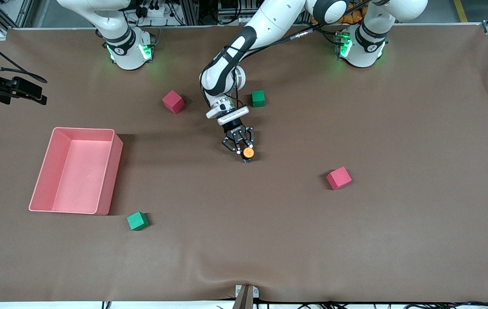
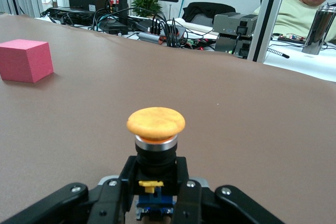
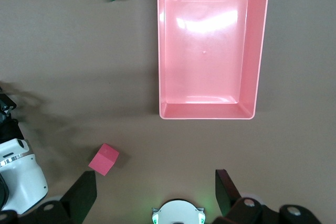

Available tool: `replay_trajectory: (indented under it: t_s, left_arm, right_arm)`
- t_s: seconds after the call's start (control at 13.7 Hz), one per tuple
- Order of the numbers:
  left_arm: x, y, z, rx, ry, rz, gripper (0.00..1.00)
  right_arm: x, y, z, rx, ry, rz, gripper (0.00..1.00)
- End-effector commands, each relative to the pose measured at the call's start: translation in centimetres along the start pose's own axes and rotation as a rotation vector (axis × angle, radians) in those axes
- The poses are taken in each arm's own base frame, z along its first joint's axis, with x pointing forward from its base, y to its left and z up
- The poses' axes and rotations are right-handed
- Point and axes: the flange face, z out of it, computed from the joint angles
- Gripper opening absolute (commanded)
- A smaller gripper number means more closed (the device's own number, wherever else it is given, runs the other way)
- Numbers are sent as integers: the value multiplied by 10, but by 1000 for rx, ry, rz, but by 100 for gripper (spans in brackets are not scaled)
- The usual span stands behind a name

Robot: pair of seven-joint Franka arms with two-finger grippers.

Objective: Place and upright button with both arms
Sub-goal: 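Lower the button upright onto the table with the left gripper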

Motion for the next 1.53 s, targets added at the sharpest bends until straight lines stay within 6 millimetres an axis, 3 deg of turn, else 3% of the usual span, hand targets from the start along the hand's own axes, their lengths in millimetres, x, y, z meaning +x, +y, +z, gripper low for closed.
replay_trajectory:
  t_s: [0.0,0.22,0.29,0.36,0.73,0.87,1.02,1.16,1.46]
  left_arm:
    - [-7,-2,4,-17,39,4,30]
    - [-11,-4,5,-17,41,12,40]
    - [-9,-4,5,-16,42,12,61]
    - [-9,-4,5,-16,42,24,100]
    - [6,4,-9,-18,45,96,100]
    - [7,-3,-17,11,78,144,100]
    - [20,-3,-44,11,26,165,100]
    - [28,-8,-50,31,-3,206,100]
    - [84,9,-79,55,-129,364,100]
  right_arm:
    - [-4,-3,-3,9,2,5,100]
    - [-4,-3,-4,9,3,4,100]
    - [-4,-3,-4,9,3,4,100]
    - [-4,-4,-4,9,3,2,100]
    - [-4,-10,-4,7,6,-8,100]
    - [-4,-10,-4,7,6,-8,100]
    - [-4,-9,-3,7,3,-7,100]
    - [-4,-9,-3,7,4,-7,100]
    - [-3,-10,-2,7,3,-8,100]
